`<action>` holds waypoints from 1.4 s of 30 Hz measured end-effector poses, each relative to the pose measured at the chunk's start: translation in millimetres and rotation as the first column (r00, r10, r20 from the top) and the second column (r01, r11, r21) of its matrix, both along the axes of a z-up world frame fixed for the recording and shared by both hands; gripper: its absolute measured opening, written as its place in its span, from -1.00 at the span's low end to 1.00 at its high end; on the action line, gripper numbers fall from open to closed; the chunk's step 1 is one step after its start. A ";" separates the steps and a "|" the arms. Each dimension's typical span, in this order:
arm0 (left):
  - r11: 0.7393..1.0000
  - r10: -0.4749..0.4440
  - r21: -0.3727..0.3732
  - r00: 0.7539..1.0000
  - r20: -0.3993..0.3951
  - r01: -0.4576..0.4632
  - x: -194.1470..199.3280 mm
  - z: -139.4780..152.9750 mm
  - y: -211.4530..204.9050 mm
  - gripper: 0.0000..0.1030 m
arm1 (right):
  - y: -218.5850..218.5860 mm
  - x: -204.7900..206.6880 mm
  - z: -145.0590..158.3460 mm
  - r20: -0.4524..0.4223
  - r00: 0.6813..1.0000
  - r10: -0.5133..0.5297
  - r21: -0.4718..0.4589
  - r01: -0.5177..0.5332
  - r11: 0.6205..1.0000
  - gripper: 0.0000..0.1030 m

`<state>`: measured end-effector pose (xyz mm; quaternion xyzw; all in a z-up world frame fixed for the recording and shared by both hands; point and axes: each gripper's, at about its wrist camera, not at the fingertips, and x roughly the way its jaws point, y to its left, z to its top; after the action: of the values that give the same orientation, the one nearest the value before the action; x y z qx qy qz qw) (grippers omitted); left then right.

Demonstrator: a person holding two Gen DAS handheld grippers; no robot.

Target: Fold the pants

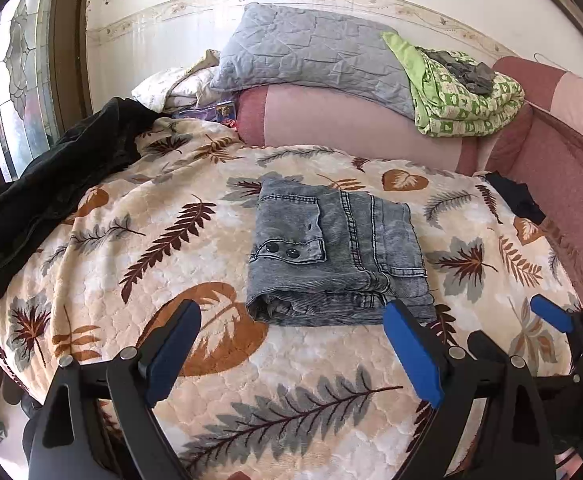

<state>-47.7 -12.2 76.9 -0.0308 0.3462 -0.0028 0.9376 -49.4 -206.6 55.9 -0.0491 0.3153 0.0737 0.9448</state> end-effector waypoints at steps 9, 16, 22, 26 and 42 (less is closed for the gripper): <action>0.999 0.022 -0.044 1.000 -0.005 -0.022 3.9 -1.6 16.7 0.80 | 8.2 10.0 15.6 -0.079 0.996 -0.040 -0.006 0.040 0.999 1.00; 0.998 0.031 -0.056 1.000 -0.001 -0.031 11.1 -0.3 29.3 0.80 | 22.2 19.0 29.4 -0.113 0.993 -0.046 -0.036 0.042 0.998 1.00; 0.997 0.045 -0.061 0.999 -0.001 -0.045 18.8 1.7 38.5 0.80 | 37.5 24.3 31.1 -0.129 0.991 -0.032 -0.063 0.024 0.998 1.00; 0.997 0.050 -0.055 0.999 0.002 -0.049 22.3 3.3 40.9 0.80 | 42.6 28.4 33.7 -0.131 0.991 -0.032 -0.061 0.025 0.998 1.00; 0.999 0.050 -0.019 0.999 -0.010 -0.050 28.5 -3.6 33.4 0.80 | 44.5 31.6 24.3 -0.143 0.987 -0.073 -0.007 0.073 0.997 1.00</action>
<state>-19.1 21.2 73.3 -0.0487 0.3499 0.0175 0.9354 -17.8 -162.2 80.2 -0.0331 0.3842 0.0421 0.9217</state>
